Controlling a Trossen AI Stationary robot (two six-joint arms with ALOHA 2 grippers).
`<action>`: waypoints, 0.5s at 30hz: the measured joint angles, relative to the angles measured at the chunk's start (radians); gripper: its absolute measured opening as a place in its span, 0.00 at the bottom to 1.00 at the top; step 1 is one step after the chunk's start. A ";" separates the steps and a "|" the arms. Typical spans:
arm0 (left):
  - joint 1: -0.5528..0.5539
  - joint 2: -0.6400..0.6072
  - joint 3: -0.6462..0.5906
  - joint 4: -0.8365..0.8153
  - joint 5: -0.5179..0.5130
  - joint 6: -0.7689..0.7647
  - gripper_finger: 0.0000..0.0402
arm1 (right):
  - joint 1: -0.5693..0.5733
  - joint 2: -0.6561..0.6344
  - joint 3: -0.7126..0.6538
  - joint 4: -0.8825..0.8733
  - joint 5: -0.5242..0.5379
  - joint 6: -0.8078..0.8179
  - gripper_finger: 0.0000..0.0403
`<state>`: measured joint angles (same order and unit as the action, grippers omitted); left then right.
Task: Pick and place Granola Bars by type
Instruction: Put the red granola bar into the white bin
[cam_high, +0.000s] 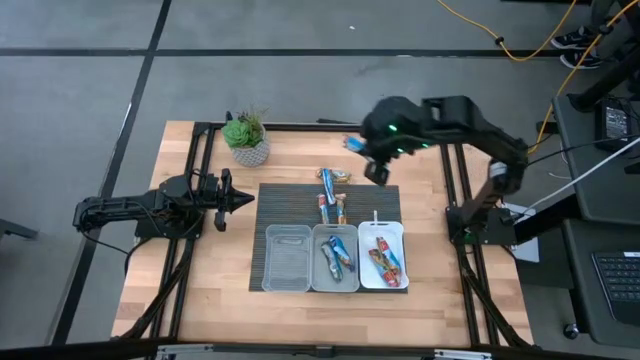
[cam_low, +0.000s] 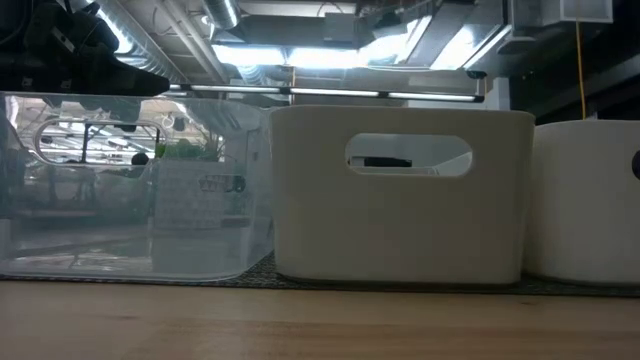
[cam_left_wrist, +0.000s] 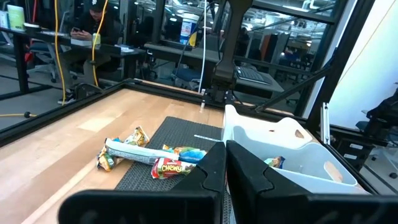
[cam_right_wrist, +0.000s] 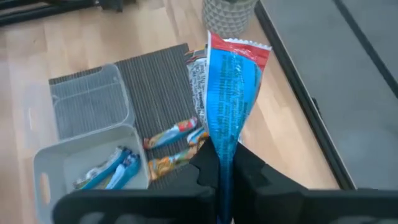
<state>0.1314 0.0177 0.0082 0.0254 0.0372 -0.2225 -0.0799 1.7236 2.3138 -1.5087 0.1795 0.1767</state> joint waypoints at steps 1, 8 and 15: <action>0.000 0.000 0.000 0.000 0.000 0.000 0.02 | 0.025 -0.016 0.000 -0.017 0.024 0.018 0.04; 0.000 0.000 0.000 0.000 0.000 0.000 0.02 | 0.199 -0.097 -0.097 -0.057 0.194 0.158 0.09; 0.000 0.000 0.000 0.000 0.000 0.000 0.02 | 0.325 -0.224 -0.453 0.020 0.298 0.279 0.04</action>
<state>0.1314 0.0176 0.0082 0.0254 0.0376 -0.2223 0.2448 1.5001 1.8608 -1.4887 0.4773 0.4556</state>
